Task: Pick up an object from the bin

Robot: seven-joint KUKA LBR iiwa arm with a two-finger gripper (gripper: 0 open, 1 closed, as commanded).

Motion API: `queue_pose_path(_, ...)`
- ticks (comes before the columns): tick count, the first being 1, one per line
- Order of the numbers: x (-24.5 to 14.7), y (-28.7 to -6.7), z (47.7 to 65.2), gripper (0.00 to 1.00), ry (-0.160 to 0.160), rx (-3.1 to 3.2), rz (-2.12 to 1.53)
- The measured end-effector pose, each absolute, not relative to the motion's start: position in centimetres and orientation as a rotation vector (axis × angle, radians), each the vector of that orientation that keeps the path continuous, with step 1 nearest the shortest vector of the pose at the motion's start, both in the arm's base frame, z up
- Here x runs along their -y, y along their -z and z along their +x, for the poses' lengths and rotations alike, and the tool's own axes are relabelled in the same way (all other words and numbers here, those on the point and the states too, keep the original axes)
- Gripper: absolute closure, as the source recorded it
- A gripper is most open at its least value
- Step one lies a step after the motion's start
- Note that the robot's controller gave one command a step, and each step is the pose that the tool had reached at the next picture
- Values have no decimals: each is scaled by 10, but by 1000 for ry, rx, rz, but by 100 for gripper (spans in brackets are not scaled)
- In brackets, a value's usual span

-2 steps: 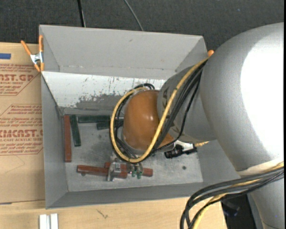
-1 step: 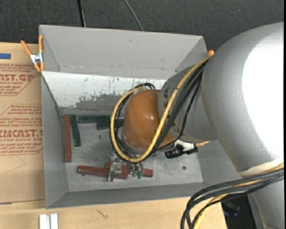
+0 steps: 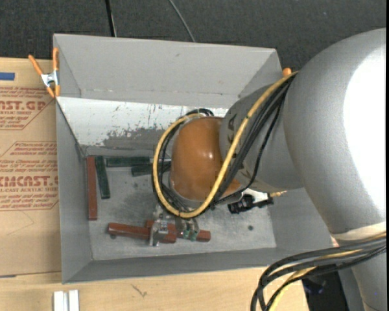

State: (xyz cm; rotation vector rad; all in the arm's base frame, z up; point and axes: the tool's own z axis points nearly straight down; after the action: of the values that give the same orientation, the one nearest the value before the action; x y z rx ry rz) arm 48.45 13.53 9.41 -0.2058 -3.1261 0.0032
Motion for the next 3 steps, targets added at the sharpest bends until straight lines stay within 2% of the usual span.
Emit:
queue_pose_path(1,-136,-114,487,100,1,3134,-207)
queue_pose_path(3,-136,-137,486,100,0,3132,-206)
